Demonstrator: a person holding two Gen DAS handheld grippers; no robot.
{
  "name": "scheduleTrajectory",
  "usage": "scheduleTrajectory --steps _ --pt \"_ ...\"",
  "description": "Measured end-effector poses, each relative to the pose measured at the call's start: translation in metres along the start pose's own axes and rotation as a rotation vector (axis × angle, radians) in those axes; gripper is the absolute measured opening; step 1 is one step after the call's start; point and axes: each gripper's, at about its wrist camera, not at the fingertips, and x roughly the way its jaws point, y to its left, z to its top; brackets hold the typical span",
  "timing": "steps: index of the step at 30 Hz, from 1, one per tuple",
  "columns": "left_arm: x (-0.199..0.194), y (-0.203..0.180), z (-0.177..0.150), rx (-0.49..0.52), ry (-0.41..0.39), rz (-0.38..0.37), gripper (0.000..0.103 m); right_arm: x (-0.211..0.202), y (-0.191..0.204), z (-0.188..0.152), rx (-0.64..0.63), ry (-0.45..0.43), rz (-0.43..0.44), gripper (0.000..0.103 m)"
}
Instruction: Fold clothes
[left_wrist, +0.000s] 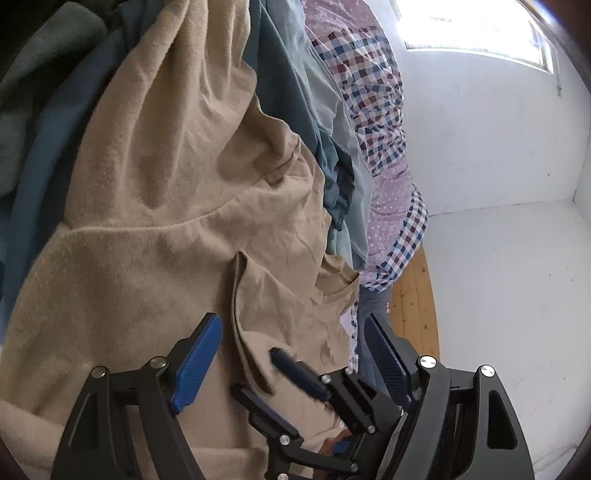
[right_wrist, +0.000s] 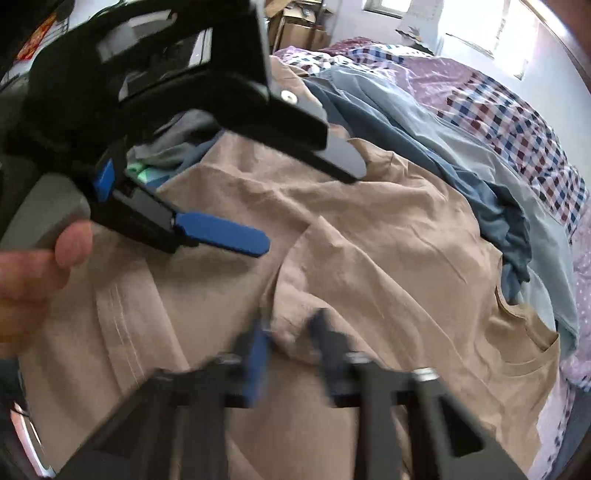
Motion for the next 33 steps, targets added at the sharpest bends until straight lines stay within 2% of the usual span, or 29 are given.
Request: scheduleTrajectory --steps 5,11,12,13,14,16,17,21,25,28,33 --pt "0.004 -0.005 -0.007 0.01 0.026 0.031 0.082 -0.01 -0.013 0.007 0.143 -0.071 0.026 0.004" --pt "0.008 -0.005 -0.016 -0.023 0.043 -0.001 0.081 -0.012 -0.001 0.012 0.14 -0.066 0.057 0.008" --pt "0.009 -0.004 -0.017 -0.033 0.043 -0.009 0.081 -0.012 0.002 0.011 0.135 -0.05 0.063 0.01" --pt "0.009 -0.003 -0.018 -0.039 0.043 -0.012 0.081 -0.012 0.004 0.01 0.13 -0.03 0.058 0.017" --pt "0.009 -0.003 -0.018 -0.042 0.04 -0.012 0.081 -0.015 0.004 0.008 0.131 -0.023 0.048 0.03" --pt "0.009 -0.003 -0.019 -0.043 0.032 -0.01 0.081 -0.026 0.002 0.002 0.149 -0.04 0.015 0.05" --pt "0.01 -0.004 -0.02 -0.039 0.031 -0.004 0.081 -0.033 -0.002 -0.003 0.169 -0.049 0.003 0.054" --pt "0.012 -0.008 -0.023 -0.022 0.029 0.026 0.078 -0.061 -0.021 -0.027 0.252 -0.07 -0.061 0.058" --pt "0.017 -0.014 -0.029 0.02 0.037 0.096 0.073 -0.099 -0.056 -0.072 0.379 -0.06 -0.175 0.061" --pt "0.022 -0.021 -0.036 0.082 0.049 0.205 0.061 -0.129 -0.088 -0.109 0.496 -0.059 -0.262 0.063" --pt "0.027 -0.032 -0.047 0.195 0.056 0.305 0.06 -0.172 -0.125 -0.168 0.649 -0.07 -0.402 0.065"
